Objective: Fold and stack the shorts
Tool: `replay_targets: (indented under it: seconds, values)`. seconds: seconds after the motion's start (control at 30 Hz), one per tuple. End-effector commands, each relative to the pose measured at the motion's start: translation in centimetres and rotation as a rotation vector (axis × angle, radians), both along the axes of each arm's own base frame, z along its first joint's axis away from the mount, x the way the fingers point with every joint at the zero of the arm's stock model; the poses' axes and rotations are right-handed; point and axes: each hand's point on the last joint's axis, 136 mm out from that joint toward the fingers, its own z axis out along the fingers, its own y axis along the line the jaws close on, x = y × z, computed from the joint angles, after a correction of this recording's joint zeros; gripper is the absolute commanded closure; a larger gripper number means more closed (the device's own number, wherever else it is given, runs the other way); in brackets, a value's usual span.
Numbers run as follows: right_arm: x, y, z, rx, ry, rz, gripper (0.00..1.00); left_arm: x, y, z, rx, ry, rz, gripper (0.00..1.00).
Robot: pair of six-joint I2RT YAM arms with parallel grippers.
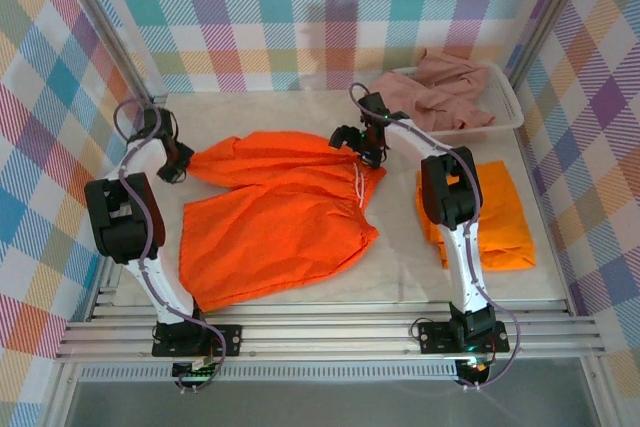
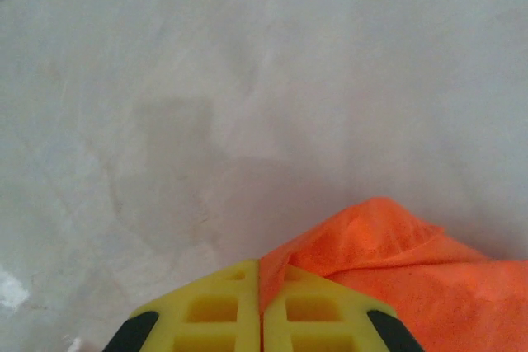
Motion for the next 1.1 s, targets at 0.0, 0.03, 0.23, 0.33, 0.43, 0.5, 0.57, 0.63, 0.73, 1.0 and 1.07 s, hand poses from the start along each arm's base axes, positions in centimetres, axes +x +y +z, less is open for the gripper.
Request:
replay_targets:
  seconds: [0.0,0.03,0.23,0.33,0.43,0.5,0.57,0.63,0.73,1.0,1.07]
  values:
    - [-0.3,-2.2,-1.0,-0.072,0.045,-0.020,0.00,0.0,-0.1,-0.6,-0.069,-0.081,0.032,0.82]
    - [-0.1,-2.1,-0.7,-0.066,0.037,-0.015,0.01,0.2,-0.6,-0.5,-0.104,-0.101,0.014,0.77]
    - [0.3,-0.4,3.3,0.021,-0.056,0.060,0.01,4.5,-3.3,8.3,-0.151,-0.381,-0.157,0.31]
    - [0.2,0.5,4.9,0.056,-0.092,0.086,0.01,6.0,-6.1,12.1,-0.066,-0.375,-0.322,0.19]
    - [-0.1,1.3,6.0,0.083,-0.112,0.110,0.01,7.8,-9.4,12.7,0.053,-0.309,-0.490,0.19]
    - [-0.1,1.6,6.5,0.085,-0.125,0.122,0.01,9.1,-11.3,11.8,0.072,-0.260,-0.583,0.19]
    - [-0.3,1.8,6.6,0.083,-0.130,0.135,0.01,9.9,-12.7,10.2,0.084,-0.194,-0.660,0.19]
    - [-0.5,1.8,6.7,0.085,-0.129,0.144,0.01,10.7,-13.4,8.2,0.097,-0.122,-0.713,0.20]
    - [-0.9,2.0,6.8,0.084,-0.126,0.162,0.00,11.4,-13.7,5.4,0.099,-0.045,-0.733,0.22]
    - [-2.0,2.2,5.9,0.079,-0.105,0.181,0.01,13.0,-12.2,1.8,0.207,0.091,-0.693,0.26]
    - [-2.3,2.2,5.4,0.082,-0.095,0.180,0.00,13.2,-12.0,1.4,0.214,0.097,-0.682,0.28]
